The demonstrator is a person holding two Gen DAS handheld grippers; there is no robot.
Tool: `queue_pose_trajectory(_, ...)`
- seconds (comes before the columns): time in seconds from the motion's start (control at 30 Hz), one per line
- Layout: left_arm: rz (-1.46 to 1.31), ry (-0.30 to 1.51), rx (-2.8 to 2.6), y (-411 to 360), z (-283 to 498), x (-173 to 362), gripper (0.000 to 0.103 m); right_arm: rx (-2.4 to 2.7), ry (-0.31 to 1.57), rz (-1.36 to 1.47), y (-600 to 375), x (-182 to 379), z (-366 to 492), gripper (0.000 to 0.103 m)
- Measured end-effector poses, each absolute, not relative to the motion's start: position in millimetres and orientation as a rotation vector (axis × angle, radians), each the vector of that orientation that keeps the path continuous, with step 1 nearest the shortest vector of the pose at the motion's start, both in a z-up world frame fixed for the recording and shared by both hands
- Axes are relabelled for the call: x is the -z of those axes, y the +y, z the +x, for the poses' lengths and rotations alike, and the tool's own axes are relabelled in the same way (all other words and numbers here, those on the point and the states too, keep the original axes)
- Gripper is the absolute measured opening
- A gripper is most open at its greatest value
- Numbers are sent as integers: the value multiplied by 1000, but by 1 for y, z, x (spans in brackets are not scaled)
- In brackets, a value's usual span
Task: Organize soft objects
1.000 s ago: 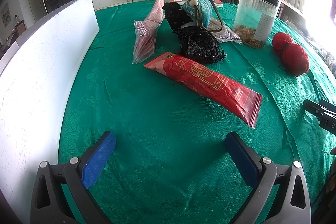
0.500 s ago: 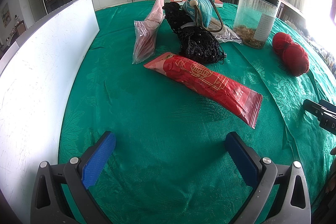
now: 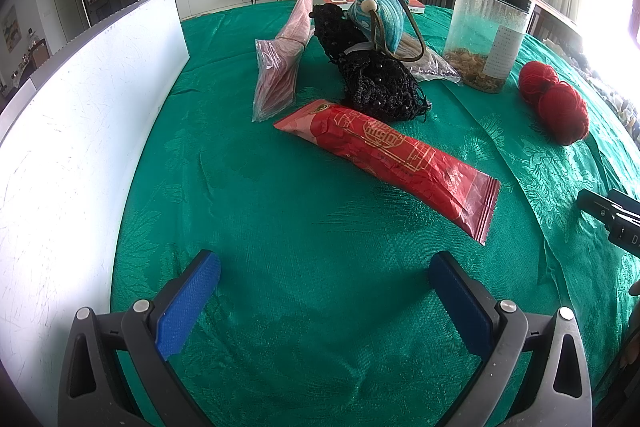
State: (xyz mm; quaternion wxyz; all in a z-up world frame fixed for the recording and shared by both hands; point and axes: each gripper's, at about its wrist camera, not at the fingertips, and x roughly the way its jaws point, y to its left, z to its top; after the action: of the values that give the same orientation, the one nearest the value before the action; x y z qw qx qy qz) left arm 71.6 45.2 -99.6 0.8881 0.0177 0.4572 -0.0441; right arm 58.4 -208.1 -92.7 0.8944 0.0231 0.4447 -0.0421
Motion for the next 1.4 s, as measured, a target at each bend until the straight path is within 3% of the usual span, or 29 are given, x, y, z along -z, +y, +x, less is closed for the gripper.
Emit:
queue_pose_trajectory(0.8,32,952,88,46,71,99,103,87,921,48,-208,93,59,86)
queue_pose_trajectory(0.97,-190,924,232,53,59,72,102,87,921,48,-208,93,59,86)
queue_pose_trajectory(1.17,-129,955,145,21,107,64,102,82,923,48,-205,93,60,87)
queue_pose_trajectory(1.23,-127,1001,77,20,119,76,72,80,924,50,-205,92,60,87)
queue_pose_trajectory(1.27,-141,1031,71,22,122,83,30,74,926,54,-205,92,59,87)
queue_pose_trajectory(1.4,-135,985,85,44,105,76,22,-80,777,220,-220,59,41,86)
